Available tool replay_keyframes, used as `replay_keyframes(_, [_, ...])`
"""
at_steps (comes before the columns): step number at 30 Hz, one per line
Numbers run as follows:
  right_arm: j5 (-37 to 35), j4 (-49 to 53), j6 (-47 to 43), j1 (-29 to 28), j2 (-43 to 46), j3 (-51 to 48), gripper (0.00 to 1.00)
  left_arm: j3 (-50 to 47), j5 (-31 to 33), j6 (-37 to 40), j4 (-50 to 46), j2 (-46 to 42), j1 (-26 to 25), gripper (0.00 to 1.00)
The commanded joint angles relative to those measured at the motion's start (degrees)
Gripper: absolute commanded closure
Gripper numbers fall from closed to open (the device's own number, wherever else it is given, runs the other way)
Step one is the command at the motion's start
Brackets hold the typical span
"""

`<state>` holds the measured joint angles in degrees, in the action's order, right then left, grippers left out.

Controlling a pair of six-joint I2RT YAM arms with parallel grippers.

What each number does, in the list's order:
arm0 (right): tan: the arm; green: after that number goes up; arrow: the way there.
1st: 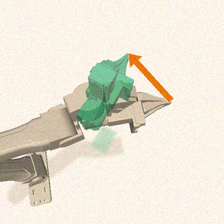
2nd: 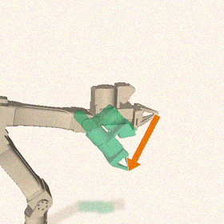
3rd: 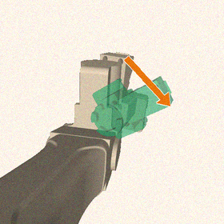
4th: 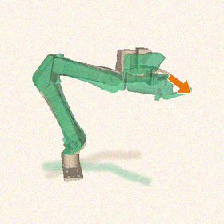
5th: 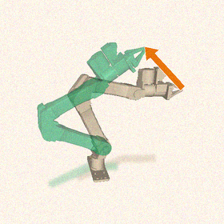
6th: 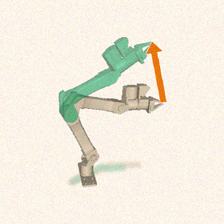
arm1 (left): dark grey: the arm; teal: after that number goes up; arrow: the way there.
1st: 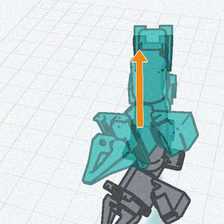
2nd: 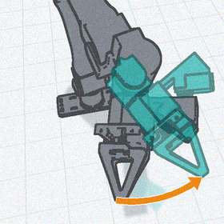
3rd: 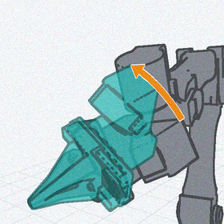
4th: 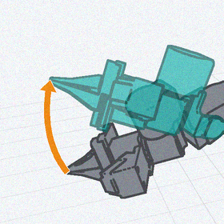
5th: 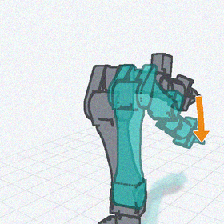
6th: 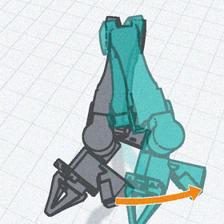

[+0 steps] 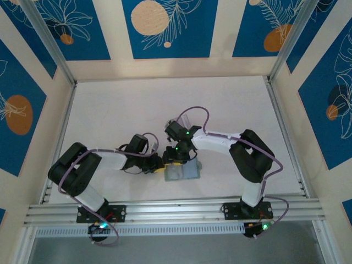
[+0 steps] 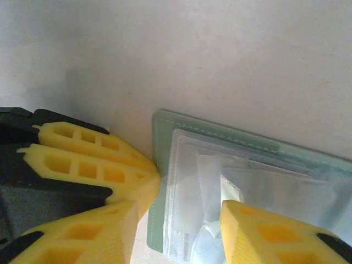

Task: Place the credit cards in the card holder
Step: Flip over the card slot in the card holder.

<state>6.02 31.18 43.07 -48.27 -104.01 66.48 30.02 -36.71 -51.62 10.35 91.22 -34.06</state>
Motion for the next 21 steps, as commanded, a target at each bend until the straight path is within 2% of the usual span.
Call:
replay_keyframes(1, [6.62,-6.65,0.58,-0.53,1.96,-0.07,0.51,-2.83,1.27,-0.31,-1.88,0.56,-3.13,0.84])
replay_keyframes(13, [8.89,-7.56,-0.94,-1.08,0.66,2.46,0.50,-4.97,1.24,0.46,-6.94,-8.62,-0.47,0.79])
replay_keyframes(21, [10.27,-5.71,-1.67,-1.30,0.28,4.89,0.50,-4.88,0.07,1.12,-8.25,-11.44,2.01,0.78])
